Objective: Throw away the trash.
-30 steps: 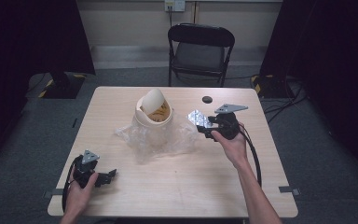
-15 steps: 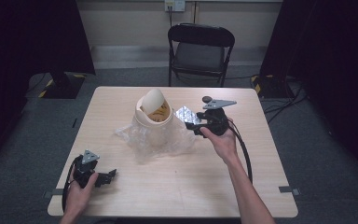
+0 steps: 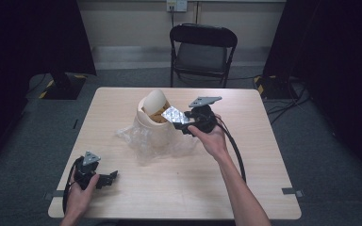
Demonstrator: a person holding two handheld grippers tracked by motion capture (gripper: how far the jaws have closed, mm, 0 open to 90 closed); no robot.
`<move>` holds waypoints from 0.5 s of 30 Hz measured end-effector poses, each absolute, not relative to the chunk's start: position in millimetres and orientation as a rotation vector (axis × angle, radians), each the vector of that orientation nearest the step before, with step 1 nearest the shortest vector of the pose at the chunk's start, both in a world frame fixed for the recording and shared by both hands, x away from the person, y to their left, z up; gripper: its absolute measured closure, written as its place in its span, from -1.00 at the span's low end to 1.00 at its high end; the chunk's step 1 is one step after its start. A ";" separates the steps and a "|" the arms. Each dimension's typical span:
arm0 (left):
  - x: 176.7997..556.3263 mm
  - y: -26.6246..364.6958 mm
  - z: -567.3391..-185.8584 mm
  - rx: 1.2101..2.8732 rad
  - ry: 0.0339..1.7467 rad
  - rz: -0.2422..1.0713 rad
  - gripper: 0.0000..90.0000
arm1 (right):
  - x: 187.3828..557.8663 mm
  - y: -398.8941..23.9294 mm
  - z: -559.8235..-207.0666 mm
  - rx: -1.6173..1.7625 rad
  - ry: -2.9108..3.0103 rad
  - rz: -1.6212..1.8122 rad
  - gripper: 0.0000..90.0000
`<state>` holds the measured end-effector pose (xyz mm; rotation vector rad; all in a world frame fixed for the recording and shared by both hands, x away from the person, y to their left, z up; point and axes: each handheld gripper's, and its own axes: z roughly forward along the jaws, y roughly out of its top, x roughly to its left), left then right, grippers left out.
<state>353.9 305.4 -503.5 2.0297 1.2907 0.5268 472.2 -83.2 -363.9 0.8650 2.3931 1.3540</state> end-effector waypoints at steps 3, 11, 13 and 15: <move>353.9 305.4 -503.5 2.029 1.291 0.527 -1.00 | 475.3 -75.2 -363.2 0.858 2.407 1.349 -0.24; 354.0 305.5 -503.5 2.030 1.290 0.527 -1.00 | 485.9 -59.7 -365.9 0.847 2.456 1.320 -0.24; 353.9 305.5 -503.5 2.031 1.290 0.527 -1.00 | 486.9 -58.6 -364.9 0.844 2.450 1.325 -0.24; 353.9 305.4 -503.6 2.029 1.291 0.527 -1.00 | 490.0 -56.1 -363.4 0.848 2.448 1.317 -0.24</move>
